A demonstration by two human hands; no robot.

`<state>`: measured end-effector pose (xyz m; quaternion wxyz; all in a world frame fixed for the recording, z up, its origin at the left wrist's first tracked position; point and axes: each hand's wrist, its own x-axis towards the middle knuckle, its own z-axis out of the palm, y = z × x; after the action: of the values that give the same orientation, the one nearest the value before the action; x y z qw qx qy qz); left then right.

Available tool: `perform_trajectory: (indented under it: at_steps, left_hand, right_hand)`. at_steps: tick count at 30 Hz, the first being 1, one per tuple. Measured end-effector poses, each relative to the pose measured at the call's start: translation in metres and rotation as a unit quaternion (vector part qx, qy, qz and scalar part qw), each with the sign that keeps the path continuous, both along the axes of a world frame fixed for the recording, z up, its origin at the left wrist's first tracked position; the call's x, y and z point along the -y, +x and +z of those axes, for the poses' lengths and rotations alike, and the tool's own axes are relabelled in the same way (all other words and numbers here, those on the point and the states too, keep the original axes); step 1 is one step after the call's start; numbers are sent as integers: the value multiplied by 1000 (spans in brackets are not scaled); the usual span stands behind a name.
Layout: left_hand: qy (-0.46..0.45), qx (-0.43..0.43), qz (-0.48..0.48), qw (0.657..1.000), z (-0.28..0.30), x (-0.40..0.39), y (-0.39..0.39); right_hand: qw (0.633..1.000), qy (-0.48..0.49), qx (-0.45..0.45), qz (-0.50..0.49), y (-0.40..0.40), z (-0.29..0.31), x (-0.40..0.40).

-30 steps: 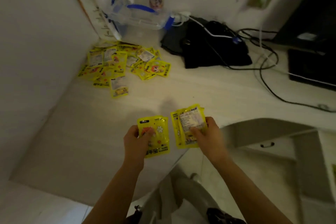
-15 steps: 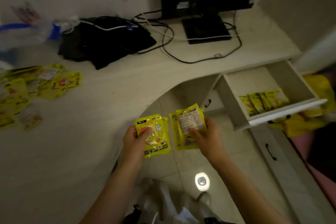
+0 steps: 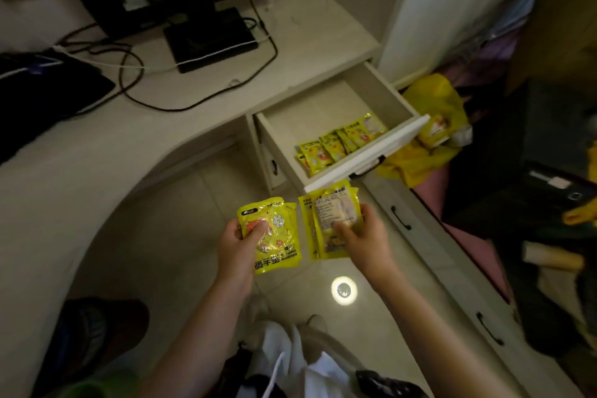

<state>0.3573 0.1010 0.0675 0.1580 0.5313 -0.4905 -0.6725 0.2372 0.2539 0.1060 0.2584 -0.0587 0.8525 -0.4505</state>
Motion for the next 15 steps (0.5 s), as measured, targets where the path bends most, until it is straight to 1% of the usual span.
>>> perform_trajectory:
  at_steps: [7,15]
  left_hand:
    - [-9,8,-42,999,-4,-18,-80]
    - [6,12,-69,997,-12,2,-177]
  right_hand:
    - [999,-3,24,-49,-63,-3,-31]
    - [997,10,50,-66,-156,-5,-15]
